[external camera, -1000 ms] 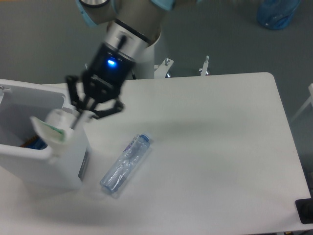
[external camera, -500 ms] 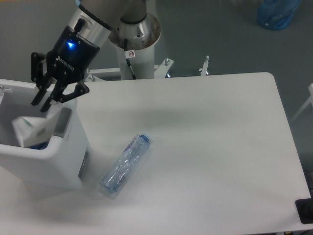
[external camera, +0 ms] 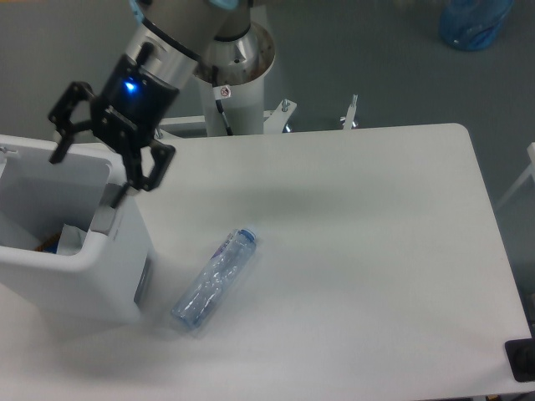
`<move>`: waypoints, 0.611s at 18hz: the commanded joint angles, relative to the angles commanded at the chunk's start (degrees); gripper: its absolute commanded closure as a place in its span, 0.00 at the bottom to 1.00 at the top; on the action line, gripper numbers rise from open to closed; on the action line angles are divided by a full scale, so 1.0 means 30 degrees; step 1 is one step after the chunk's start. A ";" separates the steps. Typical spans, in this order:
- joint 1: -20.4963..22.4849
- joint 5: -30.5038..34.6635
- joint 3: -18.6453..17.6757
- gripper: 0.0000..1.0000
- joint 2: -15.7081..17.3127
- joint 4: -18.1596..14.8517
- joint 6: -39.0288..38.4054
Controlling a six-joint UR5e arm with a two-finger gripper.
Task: Place the trash in the trash can
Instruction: 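Move the open gripper over the clear plastic bottle and lower it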
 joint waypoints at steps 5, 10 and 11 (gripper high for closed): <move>0.1906 0.0972 -0.0030 0.00 -0.2343 -0.0059 0.3089; 0.1968 0.2637 0.0205 0.00 -0.4603 -0.0088 0.3032; 0.1881 0.2932 0.0234 0.00 -0.4807 -0.0146 0.2887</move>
